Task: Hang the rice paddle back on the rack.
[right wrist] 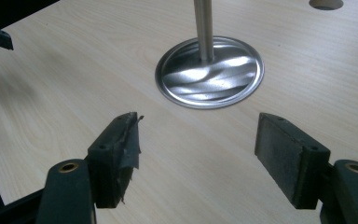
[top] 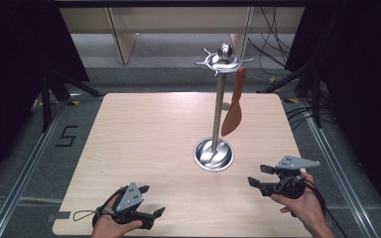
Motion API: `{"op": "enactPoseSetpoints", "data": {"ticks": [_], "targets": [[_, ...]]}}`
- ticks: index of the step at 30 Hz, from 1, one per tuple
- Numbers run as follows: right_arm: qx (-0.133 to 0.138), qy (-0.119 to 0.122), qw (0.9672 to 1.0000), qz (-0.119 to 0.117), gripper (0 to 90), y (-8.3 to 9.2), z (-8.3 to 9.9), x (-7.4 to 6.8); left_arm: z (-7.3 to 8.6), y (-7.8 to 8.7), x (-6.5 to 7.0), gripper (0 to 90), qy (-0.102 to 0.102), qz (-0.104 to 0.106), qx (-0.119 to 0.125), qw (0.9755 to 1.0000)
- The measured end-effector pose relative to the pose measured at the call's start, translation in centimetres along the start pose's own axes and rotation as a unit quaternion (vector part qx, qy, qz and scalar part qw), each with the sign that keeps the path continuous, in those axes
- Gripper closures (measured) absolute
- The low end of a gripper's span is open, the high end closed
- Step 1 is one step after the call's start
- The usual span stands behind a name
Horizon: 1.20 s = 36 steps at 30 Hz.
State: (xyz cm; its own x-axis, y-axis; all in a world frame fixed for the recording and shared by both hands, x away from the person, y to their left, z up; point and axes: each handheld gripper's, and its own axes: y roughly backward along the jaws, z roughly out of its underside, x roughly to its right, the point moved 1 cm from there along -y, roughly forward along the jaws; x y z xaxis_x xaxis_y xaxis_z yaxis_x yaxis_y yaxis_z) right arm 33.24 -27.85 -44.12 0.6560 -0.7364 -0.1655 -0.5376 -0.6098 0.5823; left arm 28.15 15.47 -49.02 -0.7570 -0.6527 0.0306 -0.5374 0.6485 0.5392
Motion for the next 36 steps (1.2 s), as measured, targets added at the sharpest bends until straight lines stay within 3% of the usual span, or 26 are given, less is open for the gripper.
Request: {"op": "enactPoseSetpoints", "data": {"ticks": [2, 3, 4, 5, 6, 7, 10, 14, 17, 18, 21, 23, 24, 26, 27, 28, 29, 35, 36], "targets": [[-0.004, 0.000, 1.0000, -0.001, 31.2, -0.1, 0.2, 0.0, 0.0, 0.0, 0.1, 15.0, 0.002, 0.000, -0.004, 1.0000], [-0.001, 0.012, 0.9999, -0.002, 31.0, -0.1, 0.3, 0.1, 0.0, 0.0, 0.1, 15.0, 0.003, 0.000, -0.004, 1.0000], [-0.006, -0.006, 0.9999, -0.008, 30.8, -0.2, 0.4, -0.2, 0.0, -0.1, 0.1, 15.0, 0.007, 0.001, 0.002, 1.0000], [-0.003, 0.015, 0.9999, 0.004, 30.8, -0.2, 0.6, 0.1, 0.0, -0.1, 0.1, 15.0, 0.006, 0.003, 0.001, 1.0000], [-0.003, 0.015, 0.9999, 0.004, 30.8, -0.2, 0.6, 0.1, 0.0, -0.1, 0.1, 15.0, 0.003, 0.003, -0.002, 1.0000], [-0.014, -0.001, 0.9999, -0.004, 30.8, -0.2, 0.8, -0.2, 0.0, 0.0, 0.0, 15.0, -0.003, 0.002, -0.006, 1.0000], [-0.015, 0.001, 0.9999, -0.005, 30.8, -0.3, 0.9, -0.3, 0.0, 0.0, 0.1, 15.0, 0.002, 0.000, -0.004, 1.0000], [-0.011, -0.006, 0.9999, -0.001, 30.8, -0.2, 1.0, -0.6, 0.0, 0.1, 0.0, 15.0, -0.007, -0.001, -0.007, 0.9999], [-0.017, 0.011, 0.9998, -0.004, 30.8, -0.1, 1.0, -0.3, 0.0, 0.1, 0.0, 15.0, -0.005, 0.001, -0.008, 0.9999], [-0.017, -0.003, 0.9998, -0.007, 30.8, -0.1, 1.1, -0.6, 0.0, 0.1, 0.0, 15.0, -0.005, 0.001, -0.008, 1.0000], [-0.013, -0.002, 0.9999, -0.008, 30.8, -0.2, 1.2, -0.6, 0.0, 0.1, 0.0, 15.0, -0.004, 0.003, -0.007, 1.0000], [-0.015, 0.012, 0.9998, -0.006, 30.8, -0.2, 1.3, -0.5, 0.1, 0.1, 0.0, 15.0, -0.006, 0.003, -0.011, 0.9999], [-0.018, -0.003, 0.9998, -0.005, 30.8, -0.1, 1.4, -0.8, 0.1, 0.1, -0.1, 15.0, -0.014, -0.002, -0.016, 0.9998], [-0.012, 0.007, 0.9999, -0.003, 30.8, -0.1, 1.5, -0.8, 0.1, 0.0, 0.0, 15.0, -0.010, -0.003, -0.015, 0.9998], [-0.019, -0.010, 0.9997, -0.008, 30.7, 0.0, 1.7, -1.1, 0.1, 0.0, 0.0, 15.0, -0.013, -0.001, -0.012, 0.9998], [-0.016, 0.015, 0.9998, -0.002, 30.7, 0.0, 1.7, -0.8, 0.1, 0.0, -0.1, 15.0, -0.017, 0.001, -0.012, 0.9998], [-0.021, -0.010, 0.9997, -0.007, 30.6, 0.0, 1.9, -1.2, 0.1, 0.0, -0.1, 15.0, -0.021, 0.001, -0.012, 0.9997], [-0.022, 0.002, 0.9997, -0.010, 30.2, 0.0, 2.4, -1.3, 0.1, -0.1, 0.0, 15.0, -0.016, 0.004, -0.009, 0.9998], [-0.027, -0.003, 0.9996, -0.011, 30.1, 0.1, 2.5, -1.4, 0.1, 0.0, -0.1, 15.0, -0.025, 0.003, -0.016, 0.9996]]}}
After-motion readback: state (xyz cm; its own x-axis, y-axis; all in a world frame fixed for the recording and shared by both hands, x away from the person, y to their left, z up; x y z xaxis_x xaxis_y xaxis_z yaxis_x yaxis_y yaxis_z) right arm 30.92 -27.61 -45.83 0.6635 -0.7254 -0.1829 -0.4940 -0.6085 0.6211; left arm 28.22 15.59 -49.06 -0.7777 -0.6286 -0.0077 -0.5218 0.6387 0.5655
